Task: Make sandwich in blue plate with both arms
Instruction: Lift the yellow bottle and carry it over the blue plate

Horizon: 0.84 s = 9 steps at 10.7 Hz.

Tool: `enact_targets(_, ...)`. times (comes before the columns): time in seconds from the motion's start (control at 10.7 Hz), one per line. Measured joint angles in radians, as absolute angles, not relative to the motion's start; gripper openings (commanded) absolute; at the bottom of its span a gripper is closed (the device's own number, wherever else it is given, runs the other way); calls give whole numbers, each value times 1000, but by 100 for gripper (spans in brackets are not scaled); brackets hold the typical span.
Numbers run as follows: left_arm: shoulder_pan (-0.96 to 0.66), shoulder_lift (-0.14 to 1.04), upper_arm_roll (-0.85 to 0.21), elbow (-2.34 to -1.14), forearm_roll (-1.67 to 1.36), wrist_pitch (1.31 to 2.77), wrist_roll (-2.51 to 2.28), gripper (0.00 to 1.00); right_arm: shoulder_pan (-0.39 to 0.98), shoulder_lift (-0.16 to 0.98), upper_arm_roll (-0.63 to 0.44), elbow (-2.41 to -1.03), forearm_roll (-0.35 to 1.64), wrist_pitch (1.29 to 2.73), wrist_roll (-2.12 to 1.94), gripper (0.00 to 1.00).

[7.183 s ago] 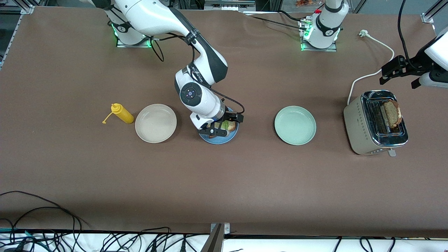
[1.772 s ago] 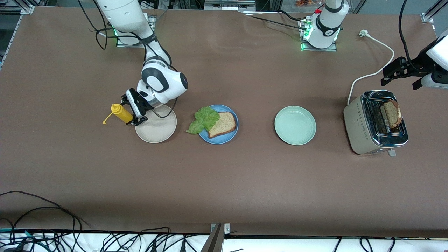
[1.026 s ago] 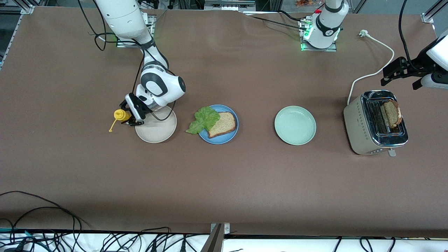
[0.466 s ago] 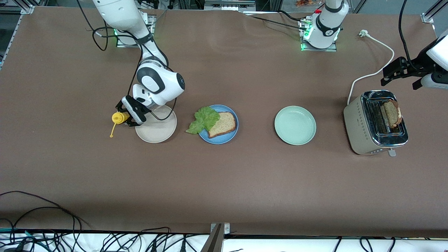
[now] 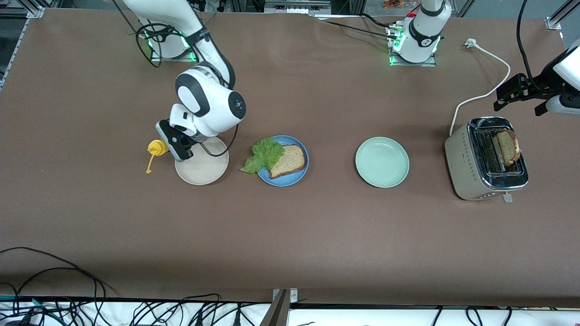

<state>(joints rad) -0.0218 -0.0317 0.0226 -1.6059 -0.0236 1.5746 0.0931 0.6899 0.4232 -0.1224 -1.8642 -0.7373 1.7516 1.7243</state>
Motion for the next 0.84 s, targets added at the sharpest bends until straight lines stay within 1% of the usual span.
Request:
enact_targets(0.19,-14,-32,23,-1606,-24,1575,93,100,715,436,-103,-1730,-584,1669,1702,26)
enact_targets(0.28,-13,-32,23,-1606,-24,1575,93,100,728,448,-100,-1677,-510,1655,1702,26)
enact_targets(0.75,-11,-32,22,-1606,-24,1574,93,100,739,537,-99,-1436,-179,1661,1702,26)
enact_targets(0.84,-11,-32,22,-1606,-24,1574,93,100,740,559,-98,-1397,-131,1670,1702,23)
